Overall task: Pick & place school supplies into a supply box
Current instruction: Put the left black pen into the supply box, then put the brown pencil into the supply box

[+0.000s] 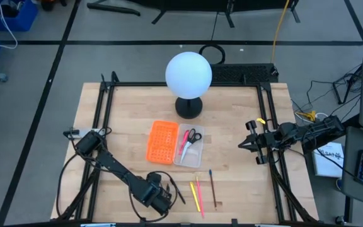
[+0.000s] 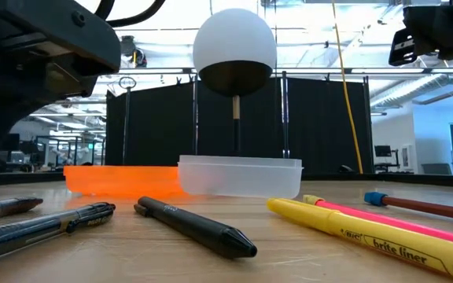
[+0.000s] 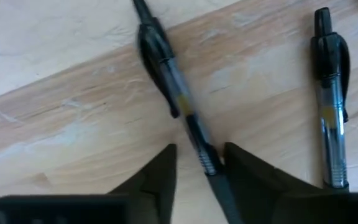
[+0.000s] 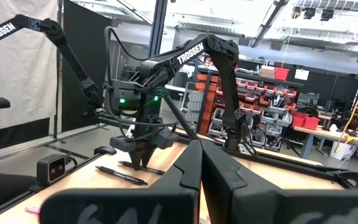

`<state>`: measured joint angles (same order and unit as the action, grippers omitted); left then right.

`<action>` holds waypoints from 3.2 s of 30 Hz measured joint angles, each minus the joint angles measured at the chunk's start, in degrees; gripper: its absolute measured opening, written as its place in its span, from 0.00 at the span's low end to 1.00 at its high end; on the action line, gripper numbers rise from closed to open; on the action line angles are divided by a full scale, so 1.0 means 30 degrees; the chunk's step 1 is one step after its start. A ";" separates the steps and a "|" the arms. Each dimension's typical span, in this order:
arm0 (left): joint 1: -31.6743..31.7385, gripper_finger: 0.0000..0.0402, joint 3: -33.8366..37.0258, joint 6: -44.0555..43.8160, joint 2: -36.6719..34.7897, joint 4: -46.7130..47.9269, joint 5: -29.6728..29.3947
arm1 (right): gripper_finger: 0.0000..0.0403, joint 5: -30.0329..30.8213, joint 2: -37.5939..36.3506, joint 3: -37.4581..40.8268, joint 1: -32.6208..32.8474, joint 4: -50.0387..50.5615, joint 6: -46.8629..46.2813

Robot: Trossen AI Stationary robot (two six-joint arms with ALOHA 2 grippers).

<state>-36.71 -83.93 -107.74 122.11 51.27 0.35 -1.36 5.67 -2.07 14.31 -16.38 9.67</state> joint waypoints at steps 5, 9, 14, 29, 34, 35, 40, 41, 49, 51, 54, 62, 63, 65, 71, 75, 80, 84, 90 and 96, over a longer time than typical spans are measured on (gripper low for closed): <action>0.0000 0.13 0.0034 0.0542 0.0005 -0.0364 -0.0213 | 0.00 -0.0003 0.0000 0.0000 -0.0007 0.0138 -0.0372; -0.0037 0.06 0.0034 0.0887 0.0005 -0.0397 -0.0874 | 0.00 -0.0024 0.0000 0.0000 -0.0005 0.0138 -0.0993; -0.0092 0.06 0.0022 0.0881 -0.0011 -0.0429 -0.1452 | 0.00 -0.0061 0.0000 0.0000 -0.0007 0.0146 -0.1468; 0.1384 0.06 -0.3771 0.4794 -0.2320 -0.0542 -0.7948 | 0.00 -0.0076 0.0066 0.0000 0.0007 0.0291 -0.1989; 0.3887 0.06 -0.5473 0.9045 -0.2462 -0.0623 -0.6665 | 0.00 -0.0076 0.0066 0.0000 0.0007 0.0291 -0.1989; 0.4450 0.06 -0.5579 0.9773 -0.2330 -0.0636 -0.6228 | 0.00 -0.0076 0.0066 0.0000 0.0007 0.0291 -0.1982; 0.7264 0.06 -0.4996 1.2495 -0.2314 -0.0642 -0.4488 | 0.00 -0.0076 0.0066 0.0000 0.0007 0.0296 -0.1962; 0.7706 0.06 -0.4701 1.2868 -0.2320 -0.0629 -0.4431 | 0.00 -0.0076 0.0066 0.0000 0.0007 0.0299 -0.1956; 0.9918 0.06 -0.2253 1.4084 -0.2298 -0.0702 -0.4093 | 0.00 -0.0076 0.0066 0.0000 0.0007 0.0321 -0.1560; 1.0292 0.06 -0.1812 1.4278 -0.2294 -0.0813 -0.3940 | 0.00 -0.0076 0.0066 0.0000 0.0007 0.0328 -0.1351; 1.0647 0.06 -0.1454 1.4679 -0.2298 -0.1528 -0.3517 | 0.00 -0.0076 0.0066 0.0000 0.0015 0.0328 -0.1076; 1.0892 0.06 -0.1321 1.5347 -0.1709 -0.3202 -0.3141 | 0.00 -0.0076 0.0058 0.0000 0.0008 0.0328 -0.0991; 1.0892 0.06 -0.1315 1.5343 -0.1613 -0.3244 -0.2920 | 0.00 -0.0076 0.0065 0.0000 0.0015 0.0335 -0.0991; 1.0885 0.07 -0.1300 1.5208 -0.1303 -0.3374 -0.2729 | 0.00 -0.0076 0.0078 0.0000 0.0012 0.0306 -0.0991; 1.0870 0.13 -0.1307 1.4809 -0.1256 -0.3794 -0.2277 | 0.00 -0.0068 0.0175 0.0007 0.0007 0.0241 -0.0984; 1.0815 0.20 -0.1307 1.4885 -0.1256 -0.3748 -0.2270 | 0.00 -0.0068 0.0182 0.0000 0.0007 0.0226 -0.0918; 1.0724 0.29 -0.1307 1.5253 -0.1256 -0.3726 -0.2109 | 0.00 -0.0073 0.0189 0.0002 0.0007 0.0289 -0.1038; 1.0724 0.34 -0.1473 1.6791 -0.1579 -0.3573 -0.1343 | 0.00 -0.0068 0.0189 0.0000 0.0007 0.0342 -0.1056; 0.9240 0.32 -0.1620 1.7810 -0.4050 -0.3541 -0.0400 | 0.00 -0.0072 0.0204 0.0004 0.0007 0.0405 -0.1056; 0.4575 0.17 -0.1649 1.4752 -0.6414 -0.2123 -0.6377 | 0.00 -0.0076 0.0248 0.0000 0.0007 0.0743 -0.1064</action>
<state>-22.98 -88.88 -63.48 102.87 44.90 -18.78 -1.58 6.42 -2.07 14.33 -14.15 6.48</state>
